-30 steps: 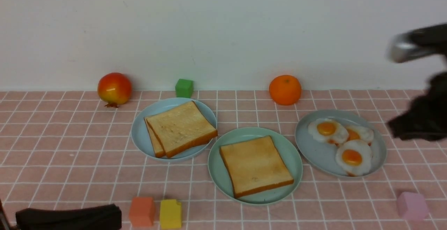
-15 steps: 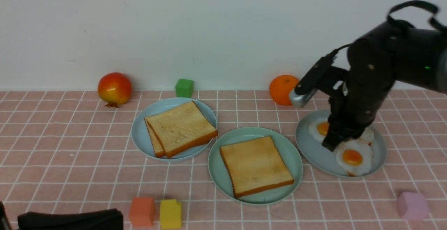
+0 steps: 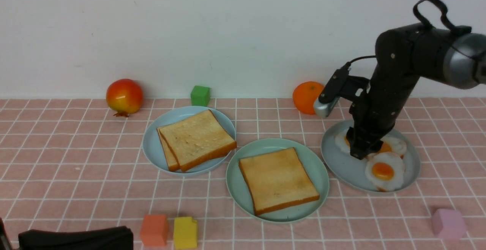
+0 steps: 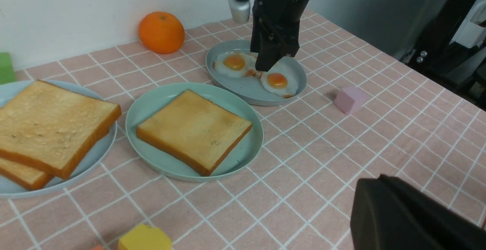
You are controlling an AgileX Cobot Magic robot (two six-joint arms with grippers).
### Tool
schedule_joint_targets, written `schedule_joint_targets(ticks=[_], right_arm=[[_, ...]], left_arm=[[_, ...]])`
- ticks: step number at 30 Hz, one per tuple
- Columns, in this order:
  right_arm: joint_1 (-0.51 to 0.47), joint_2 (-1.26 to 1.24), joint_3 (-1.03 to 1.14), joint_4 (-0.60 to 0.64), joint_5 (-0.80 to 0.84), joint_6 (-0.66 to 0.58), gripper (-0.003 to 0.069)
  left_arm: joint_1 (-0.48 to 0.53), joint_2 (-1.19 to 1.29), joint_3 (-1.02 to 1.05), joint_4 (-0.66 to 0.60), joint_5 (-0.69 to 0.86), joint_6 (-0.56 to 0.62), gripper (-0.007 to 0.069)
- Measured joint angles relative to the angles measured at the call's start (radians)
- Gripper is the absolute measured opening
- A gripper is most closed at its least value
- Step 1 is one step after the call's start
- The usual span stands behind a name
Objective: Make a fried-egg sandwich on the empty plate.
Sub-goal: Use the right arm to grab a fried egg
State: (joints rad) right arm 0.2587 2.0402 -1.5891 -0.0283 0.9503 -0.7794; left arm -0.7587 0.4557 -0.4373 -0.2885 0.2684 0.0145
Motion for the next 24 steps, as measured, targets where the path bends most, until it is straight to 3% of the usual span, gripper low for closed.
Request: schedule_joint_targets(ticks=[8, 18, 24], right_arm=[[0.0, 0.064, 0.0, -0.114, -0.055, 0.027, 0.0418], [0.0, 0.101, -0.006, -0.144, -0.091, 0.067, 0.0418], [0.001, 0.111, -0.012, -0.174, -0.098, 0.07, 0.0377]], left_arm=[[0.0, 0.0, 0.0, 0.016, 0.0, 0.0, 0.0012], [0.0, 0.0, 0.0, 0.031, 0.0, 0.0, 0.0012], [0.0, 0.0, 0.0, 0.033, 0.0, 0.0, 0.0012]])
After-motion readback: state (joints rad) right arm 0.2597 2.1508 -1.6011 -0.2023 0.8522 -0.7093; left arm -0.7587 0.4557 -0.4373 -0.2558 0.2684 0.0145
